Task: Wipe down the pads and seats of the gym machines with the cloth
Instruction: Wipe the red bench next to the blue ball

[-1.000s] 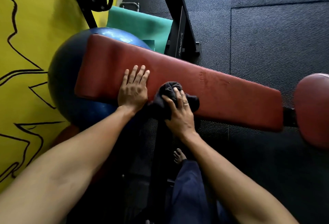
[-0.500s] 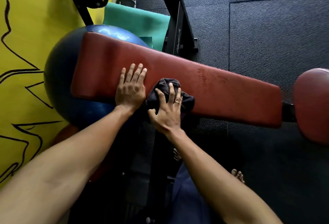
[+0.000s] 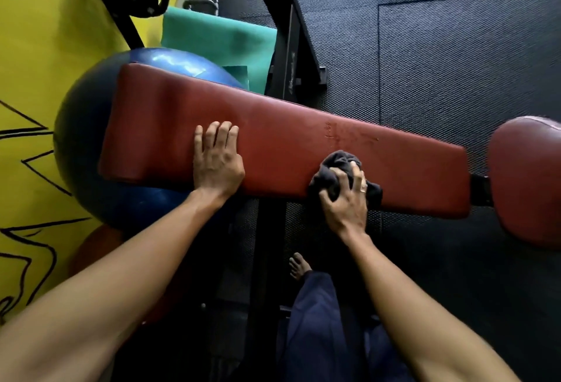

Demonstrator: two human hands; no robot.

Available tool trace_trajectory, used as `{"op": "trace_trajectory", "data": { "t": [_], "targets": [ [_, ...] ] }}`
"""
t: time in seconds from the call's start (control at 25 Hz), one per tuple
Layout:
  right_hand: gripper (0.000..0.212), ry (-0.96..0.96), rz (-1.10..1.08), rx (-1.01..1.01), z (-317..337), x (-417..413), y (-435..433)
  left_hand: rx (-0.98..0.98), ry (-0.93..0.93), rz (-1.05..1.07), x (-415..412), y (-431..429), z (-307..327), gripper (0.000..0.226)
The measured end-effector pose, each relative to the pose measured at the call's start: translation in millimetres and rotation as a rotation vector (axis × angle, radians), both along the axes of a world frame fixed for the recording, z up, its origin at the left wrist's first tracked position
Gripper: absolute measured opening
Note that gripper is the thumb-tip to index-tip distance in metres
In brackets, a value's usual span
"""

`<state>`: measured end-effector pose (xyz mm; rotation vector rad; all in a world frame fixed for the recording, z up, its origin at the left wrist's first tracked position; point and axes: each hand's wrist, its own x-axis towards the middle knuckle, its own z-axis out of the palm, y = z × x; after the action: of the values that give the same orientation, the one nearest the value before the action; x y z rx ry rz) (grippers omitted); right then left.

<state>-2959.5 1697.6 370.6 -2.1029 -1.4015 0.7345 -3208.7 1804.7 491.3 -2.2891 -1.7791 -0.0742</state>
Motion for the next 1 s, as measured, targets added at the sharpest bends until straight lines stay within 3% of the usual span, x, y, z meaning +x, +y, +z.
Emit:
{"op": "trace_trajectory", "data": {
  "t": [0.12, 0.24, 0.4, 0.52, 0.64, 0.76, 1.0],
  "targets": [
    [0.071, 0.058, -0.159, -0.07, 9.7, 9.3, 67.4, -0.044, 0.014, -0.057, 28.5, 17.4, -9.7, 0.05],
    [0.067, 0.05, -0.109, -0.08, 29.6, -17.1, 110.3, -0.127, 0.039, -0.1, 53.5, 39.5, -21.3, 0.053],
    [0.051, 0.023, 0.075, 0.082, 24.7, -19.0, 61.9, -0.181, 0.07, -0.136, 82.3, 63.5, -34.8, 0.057],
    [0.05, 0.066, 0.052, -0.009, 1.4, 19.1, 34.5, -0.173, 0.069, -0.183, 98.6, 80.2, -42.9, 0.049],
    [0.05, 0.078, -0.107, -0.065, -10.9, 41.5, 95.5, -0.233, 0.025, -0.228, 113.4, 97.6, -53.0, 0.045],
    [0.052, 0.088, -0.087, -0.034, 4.2, 27.8, 153.6, -0.255, 0.008, -0.207, 122.9, 101.0, -63.6, 0.052],
    [0.054, 0.075, 0.067, -0.003, 1.2, 31.6, 74.8, -0.273, 0.046, -0.158, 125.2, 99.6, -66.7, 0.053]
  ]
}}
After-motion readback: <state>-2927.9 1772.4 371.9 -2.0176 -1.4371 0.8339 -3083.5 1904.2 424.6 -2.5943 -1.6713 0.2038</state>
